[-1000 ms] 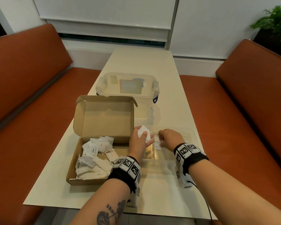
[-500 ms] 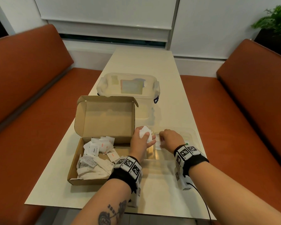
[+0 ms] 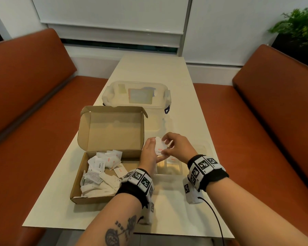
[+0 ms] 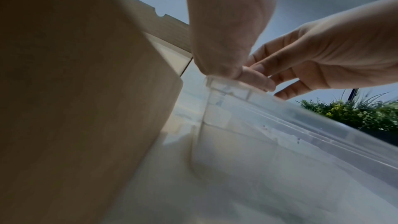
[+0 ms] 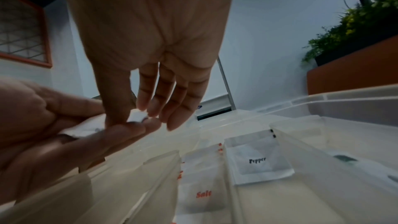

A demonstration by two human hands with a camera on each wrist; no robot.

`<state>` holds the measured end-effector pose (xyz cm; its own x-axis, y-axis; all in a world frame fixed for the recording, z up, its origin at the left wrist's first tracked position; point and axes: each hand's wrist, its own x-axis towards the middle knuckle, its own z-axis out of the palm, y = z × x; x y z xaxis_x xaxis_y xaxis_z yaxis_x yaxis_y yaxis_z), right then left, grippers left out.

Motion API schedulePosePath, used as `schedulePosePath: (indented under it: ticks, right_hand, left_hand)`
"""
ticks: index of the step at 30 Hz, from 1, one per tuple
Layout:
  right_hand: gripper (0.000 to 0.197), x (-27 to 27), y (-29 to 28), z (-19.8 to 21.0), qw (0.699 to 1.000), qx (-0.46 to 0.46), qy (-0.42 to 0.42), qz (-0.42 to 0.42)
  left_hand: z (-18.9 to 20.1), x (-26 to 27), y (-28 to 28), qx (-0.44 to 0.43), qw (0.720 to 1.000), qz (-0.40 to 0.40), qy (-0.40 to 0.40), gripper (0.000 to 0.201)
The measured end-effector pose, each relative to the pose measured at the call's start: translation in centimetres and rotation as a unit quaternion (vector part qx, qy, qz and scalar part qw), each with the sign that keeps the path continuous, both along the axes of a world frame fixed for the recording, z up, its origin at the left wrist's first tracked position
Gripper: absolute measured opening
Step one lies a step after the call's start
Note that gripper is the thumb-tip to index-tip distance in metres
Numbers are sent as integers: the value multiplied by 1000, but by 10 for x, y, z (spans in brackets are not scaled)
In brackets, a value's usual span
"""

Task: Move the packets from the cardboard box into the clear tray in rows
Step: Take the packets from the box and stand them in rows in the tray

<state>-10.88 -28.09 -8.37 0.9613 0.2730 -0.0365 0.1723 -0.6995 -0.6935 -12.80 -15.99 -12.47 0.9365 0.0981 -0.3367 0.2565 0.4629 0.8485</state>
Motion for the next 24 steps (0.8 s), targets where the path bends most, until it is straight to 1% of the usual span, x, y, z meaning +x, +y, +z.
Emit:
schedulePosePath:
  ticks: [2,5,9,11,13,16,21,24]
  right_hand:
    - [31,1,0,-1,1000,-10,-5,0]
    - [21,1,-1,-4,1000,-21,-9,3]
    - [14,3,-5,-8,1000,7,4,-22]
    - [13,3,-7,-8,999,19,6,-29]
    - [14,2,-8,-7,999,33,18,-25]
    - [23,3,-7,-6,997,52,50,-15]
    - [24,4,-11,-9,993,75,83,-27]
    - [24,5,-13,-12,987,110,112,-34]
  left_hand:
    - [-1,-2,1,-10,1000,-9,1,21]
    - [-2,-5,1,-6,1000,-23,4,19]
    - [1,-7,2,2,1000,-24,7,15]
    - [3,-9,2,3,1000,-26,3,18]
    - [3,-11,2,22,999,-29,-10,22]
    - [5,-12,0,51,998,-25,-23,26]
    - [3,-11,-3,83,996,-9,-41,34]
    - [2,-10,-4,84,995,-2,-45,36]
